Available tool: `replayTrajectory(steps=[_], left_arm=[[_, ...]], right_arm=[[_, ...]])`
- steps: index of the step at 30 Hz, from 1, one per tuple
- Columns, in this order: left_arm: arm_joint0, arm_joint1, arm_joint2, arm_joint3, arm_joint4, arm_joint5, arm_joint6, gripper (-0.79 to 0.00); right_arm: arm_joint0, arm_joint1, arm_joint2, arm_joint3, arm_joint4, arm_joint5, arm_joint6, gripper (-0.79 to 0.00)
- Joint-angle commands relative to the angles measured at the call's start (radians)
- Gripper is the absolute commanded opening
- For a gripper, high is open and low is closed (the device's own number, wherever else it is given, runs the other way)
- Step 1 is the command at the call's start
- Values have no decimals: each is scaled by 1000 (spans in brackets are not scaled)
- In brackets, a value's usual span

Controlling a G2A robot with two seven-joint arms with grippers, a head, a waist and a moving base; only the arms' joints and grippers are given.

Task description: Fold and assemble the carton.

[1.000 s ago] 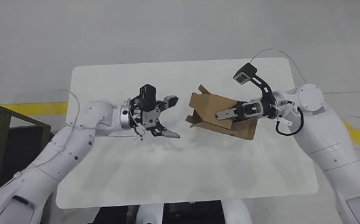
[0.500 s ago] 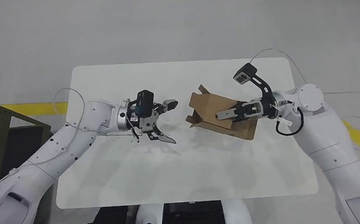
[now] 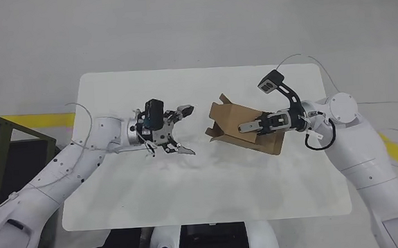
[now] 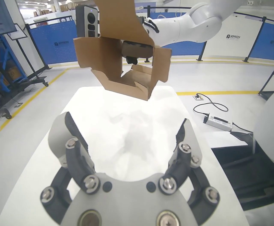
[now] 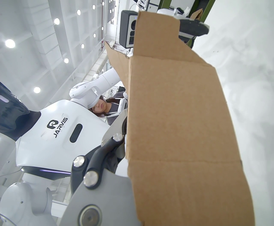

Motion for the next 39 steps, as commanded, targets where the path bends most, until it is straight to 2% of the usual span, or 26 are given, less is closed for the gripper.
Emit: replayTrajectory(steps=[1,8,14,18,39], left_arm=[[15,3,-5,-14,43,-12,11,0],[32,-5,1,-41,124,-42,32,0],[23,-28,16,-39,173,-49,97,0],[10,-46,35,-39,207,-58,100,0],[-15,-95,40,-27,253,-95,137,0]], right_arm=[[0,0,0,0,0,0,0,-785],[-26,3,6,-49,-37,18,-46,-785],[-30,4,8,-56,-48,22,-40,-785],[-31,4,6,-57,-54,24,-40,-785],[-23,-6,-32,-69,-80,35,-31,-785]])
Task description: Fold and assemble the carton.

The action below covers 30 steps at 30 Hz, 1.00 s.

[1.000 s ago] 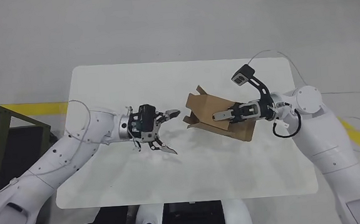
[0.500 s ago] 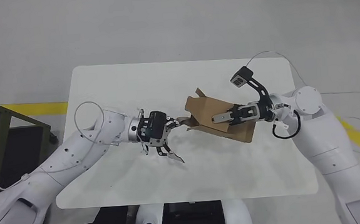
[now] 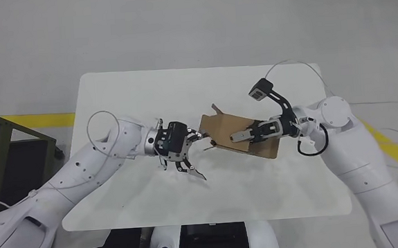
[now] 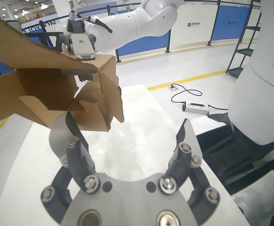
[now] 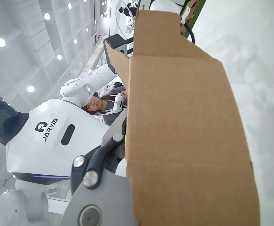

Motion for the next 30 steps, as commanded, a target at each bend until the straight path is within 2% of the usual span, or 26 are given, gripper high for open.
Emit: replayTrajectory(steps=[1,11,15,17,20,22,27,30], left_arm=[[-2,-3,-1,-2,4,0,1,0],[4,-13,-20,2,-3,11,24,0],[3,-14,-29,5,-24,0,13,-52],[3,-15,-31,5,-31,-3,10,-157],[1,-16,-29,8,-32,-3,10,-268],[0,-16,-27,9,-36,-3,10,-385],[-2,-19,-25,14,-46,-3,10,-376],[-5,-18,-23,16,-54,-3,10,-406]], right_arm=[[2,-1,-4,2,-1,-1,-2,-785],[10,-5,-11,20,2,-6,3,-785],[10,-6,-12,21,4,-8,7,-785],[10,-7,-12,20,4,-9,9,-785],[10,-7,-15,16,2,-11,13,-785],[10,-8,-17,13,1,-10,15,-785],[9,-8,-20,5,-2,-10,21,-785],[8,-9,-20,3,0,-10,25,-785]])
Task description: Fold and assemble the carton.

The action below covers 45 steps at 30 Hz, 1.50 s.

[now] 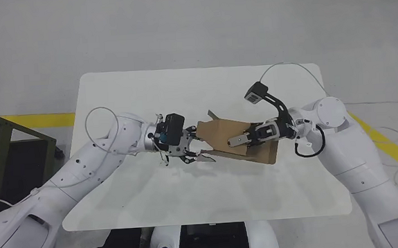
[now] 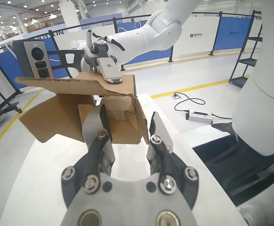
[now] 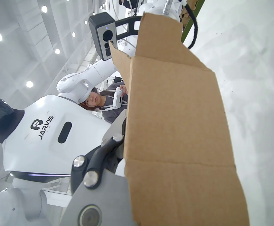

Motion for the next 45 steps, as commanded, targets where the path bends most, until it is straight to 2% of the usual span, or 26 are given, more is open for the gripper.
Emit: replayTrajectory(steps=[1,12,17,27,45], left_arm=[[-3,1,2,1,-6,0,0,-413],[-22,19,35,-11,-35,0,0,-422],[-40,32,66,-20,-59,0,0,-388],[-89,56,124,-19,-129,0,0,-409],[-160,71,212,-2,-199,0,0,-422]], right_arm=[[0,0,-1,-1,2,-1,3,-785],[0,-2,-1,-3,25,-4,27,-785],[-3,-1,5,-4,35,0,31,-785],[-4,1,0,-21,27,10,41,-785],[-5,5,-11,-46,29,16,47,-785]])
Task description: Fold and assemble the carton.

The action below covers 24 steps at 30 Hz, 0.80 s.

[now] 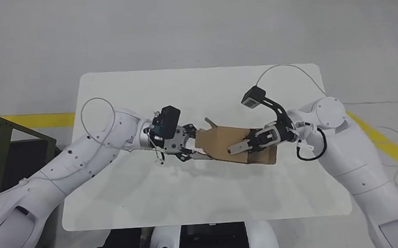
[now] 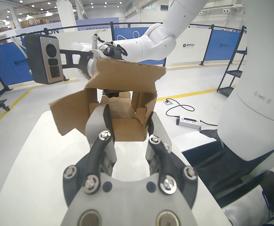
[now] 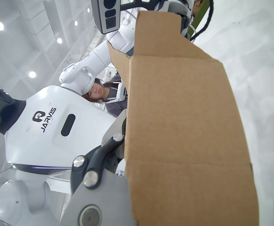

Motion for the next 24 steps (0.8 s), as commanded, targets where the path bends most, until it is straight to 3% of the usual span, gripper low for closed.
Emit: replayTrajectory(steps=[1,24], left_arm=[[-3,1,4,0,-3,0,0,-425],[13,-9,-12,-5,62,11,11,-496]], right_arm=[[0,1,-1,-1,1,0,0,-785],[2,5,-11,1,2,-6,-6,-785]])
